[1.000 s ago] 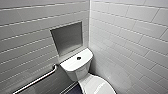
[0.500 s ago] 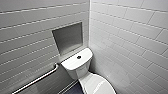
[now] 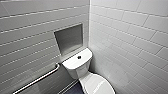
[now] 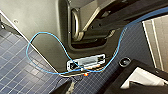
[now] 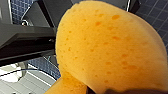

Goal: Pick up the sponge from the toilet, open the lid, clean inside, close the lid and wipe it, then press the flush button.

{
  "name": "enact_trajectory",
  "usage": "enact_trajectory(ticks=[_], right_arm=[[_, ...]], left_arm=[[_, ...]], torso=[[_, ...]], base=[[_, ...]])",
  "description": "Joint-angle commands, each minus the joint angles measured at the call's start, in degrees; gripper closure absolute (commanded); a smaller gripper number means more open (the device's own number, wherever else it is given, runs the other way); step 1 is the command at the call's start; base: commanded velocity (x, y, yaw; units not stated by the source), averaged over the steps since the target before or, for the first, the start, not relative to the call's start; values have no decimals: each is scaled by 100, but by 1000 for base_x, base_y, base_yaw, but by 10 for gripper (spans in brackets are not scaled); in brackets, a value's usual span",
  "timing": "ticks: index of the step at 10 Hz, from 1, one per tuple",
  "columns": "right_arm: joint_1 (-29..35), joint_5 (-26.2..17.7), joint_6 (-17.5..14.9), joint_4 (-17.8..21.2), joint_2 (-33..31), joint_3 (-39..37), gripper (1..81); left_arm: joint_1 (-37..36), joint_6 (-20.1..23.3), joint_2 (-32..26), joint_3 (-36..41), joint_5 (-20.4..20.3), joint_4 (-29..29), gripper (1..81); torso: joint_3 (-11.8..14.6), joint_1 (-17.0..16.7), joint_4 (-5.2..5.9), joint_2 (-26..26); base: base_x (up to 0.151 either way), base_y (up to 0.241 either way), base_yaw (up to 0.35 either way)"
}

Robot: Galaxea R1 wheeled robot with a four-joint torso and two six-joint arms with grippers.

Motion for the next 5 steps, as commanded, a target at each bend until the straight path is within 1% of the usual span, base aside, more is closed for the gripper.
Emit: enact_trajectory(ticks=[1,5], right_arm=[[-51,-288,0,-108,-98,5,811],[-42,-288,-1,-117,-45,-75,811]], left_arm=[[34,12,30,-62,385,-30,10],[34,12,101,-186,385,-30,10]], torso=[[533,-350,0,543],[1395,-905,0,1382]], base=[[0,0,0],[0,0,0]])
